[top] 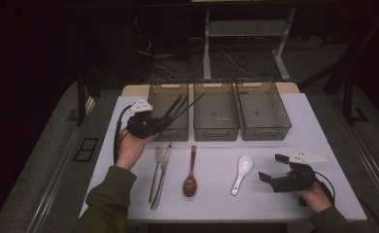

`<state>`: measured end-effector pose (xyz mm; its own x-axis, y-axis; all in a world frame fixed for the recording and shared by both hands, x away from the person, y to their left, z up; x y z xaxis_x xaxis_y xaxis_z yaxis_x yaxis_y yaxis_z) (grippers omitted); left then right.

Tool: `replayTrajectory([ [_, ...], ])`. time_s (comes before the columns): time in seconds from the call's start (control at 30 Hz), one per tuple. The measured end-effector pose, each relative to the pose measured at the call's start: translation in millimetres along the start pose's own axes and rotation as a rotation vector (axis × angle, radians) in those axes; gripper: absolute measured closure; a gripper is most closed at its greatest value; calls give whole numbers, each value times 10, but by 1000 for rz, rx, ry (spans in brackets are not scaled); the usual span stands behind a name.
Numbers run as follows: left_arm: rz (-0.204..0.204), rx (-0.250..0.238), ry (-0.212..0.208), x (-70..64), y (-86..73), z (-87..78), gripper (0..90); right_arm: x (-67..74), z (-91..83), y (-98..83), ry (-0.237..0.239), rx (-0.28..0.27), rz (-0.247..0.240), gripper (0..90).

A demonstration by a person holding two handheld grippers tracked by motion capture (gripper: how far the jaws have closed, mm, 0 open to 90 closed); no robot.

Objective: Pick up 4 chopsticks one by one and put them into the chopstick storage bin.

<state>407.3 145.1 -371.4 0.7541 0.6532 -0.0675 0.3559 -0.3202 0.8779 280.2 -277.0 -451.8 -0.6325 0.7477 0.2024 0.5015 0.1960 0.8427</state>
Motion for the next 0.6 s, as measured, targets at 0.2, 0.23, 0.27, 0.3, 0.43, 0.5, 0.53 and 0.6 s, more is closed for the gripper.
replayTrajectory([
  [0.2, -23, 11, 60, 163, 93, 74, 851, -1, -3, 0, 1, -1, 1, 26],
  [0.23, -27, 14, 73, 193, 109, 90, 851, -1, -3, 0, 1, -2, 1, 26],
  [0.27, -35, 15, 81, 221, 124, 110, 850, -2, -3, 0, 1, -1, 1, 26],
  [0.3, -40, 19, 89, 249, 136, 133, 851, -2, -3, -1, 0, 0, 1, 26],
  [0.43, -58, 56, 136, 361, 154, 245, 851, -2, -2, -3, -1, 3, 5, 26],
  [0.5, -56, 82, 160, 417, 144, 300, 850, -4, -2, -3, -1, 3, 5, 26],
  [0.53, -59, 95, 167, 443, 137, 324, 850, -4, -2, -3, 1, -1, 6, 26],
  [0.6, -71, 104, 184, 492, 121, 372, 850, -6, -5, -3, 0, -4, 6, 26],
])
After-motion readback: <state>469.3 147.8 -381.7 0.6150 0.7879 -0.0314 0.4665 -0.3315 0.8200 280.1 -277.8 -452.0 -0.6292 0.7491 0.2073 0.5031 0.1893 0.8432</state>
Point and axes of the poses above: each handheld gripper's, and its own axes: z roughly forward along the jaws, y roughly out of its top, x roughly to its left, the point moved 3 cm from there along z, roughly forward along the jaws, and after that the axes turned 3 degrees about z, right-handed, at the moved point
